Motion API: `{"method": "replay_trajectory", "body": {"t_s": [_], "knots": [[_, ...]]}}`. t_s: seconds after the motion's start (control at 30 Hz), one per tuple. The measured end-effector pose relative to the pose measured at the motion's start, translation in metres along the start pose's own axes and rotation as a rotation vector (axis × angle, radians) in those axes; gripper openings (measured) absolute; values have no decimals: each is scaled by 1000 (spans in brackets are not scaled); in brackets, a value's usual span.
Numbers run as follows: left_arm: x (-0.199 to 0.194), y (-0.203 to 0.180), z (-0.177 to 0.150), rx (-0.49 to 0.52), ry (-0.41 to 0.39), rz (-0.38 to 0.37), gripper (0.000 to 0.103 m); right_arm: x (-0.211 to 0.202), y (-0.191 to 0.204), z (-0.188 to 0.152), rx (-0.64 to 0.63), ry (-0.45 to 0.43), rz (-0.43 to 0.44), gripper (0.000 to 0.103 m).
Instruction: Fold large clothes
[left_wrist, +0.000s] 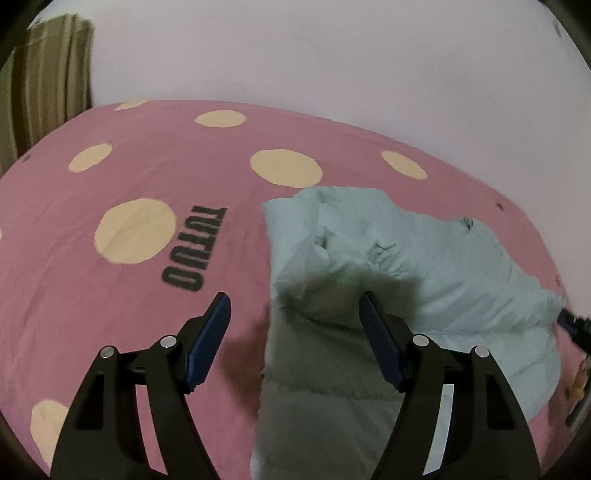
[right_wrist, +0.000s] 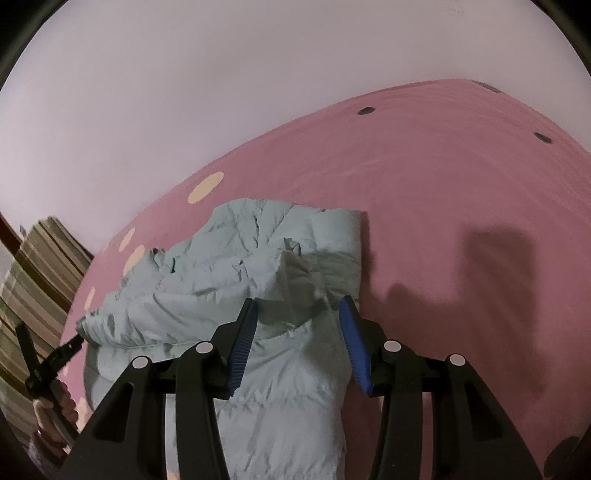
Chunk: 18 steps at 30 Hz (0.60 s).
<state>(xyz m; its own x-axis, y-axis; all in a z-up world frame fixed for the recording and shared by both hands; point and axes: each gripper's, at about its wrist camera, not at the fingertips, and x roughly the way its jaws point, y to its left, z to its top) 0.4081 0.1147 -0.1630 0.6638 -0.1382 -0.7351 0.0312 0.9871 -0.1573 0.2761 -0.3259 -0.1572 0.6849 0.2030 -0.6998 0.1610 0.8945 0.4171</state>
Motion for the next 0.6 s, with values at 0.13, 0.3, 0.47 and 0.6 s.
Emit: {"method": "replay_trajectory", "body": {"t_s": [0.13,0.3,0.47,0.6], "knots": [[18,-10,5,49,34,-28,70,18,7,7,-51,27,10,47],[36,-15,4,84,83,-27,23,38,13,9,-112,71,-33,15],[20,-23,2,118,28,-9,5,27,21,3,-147,18,-48,3],[0,-30,10,129,-29,12,4,3,33,7,-174,-57,-44,3]]}}
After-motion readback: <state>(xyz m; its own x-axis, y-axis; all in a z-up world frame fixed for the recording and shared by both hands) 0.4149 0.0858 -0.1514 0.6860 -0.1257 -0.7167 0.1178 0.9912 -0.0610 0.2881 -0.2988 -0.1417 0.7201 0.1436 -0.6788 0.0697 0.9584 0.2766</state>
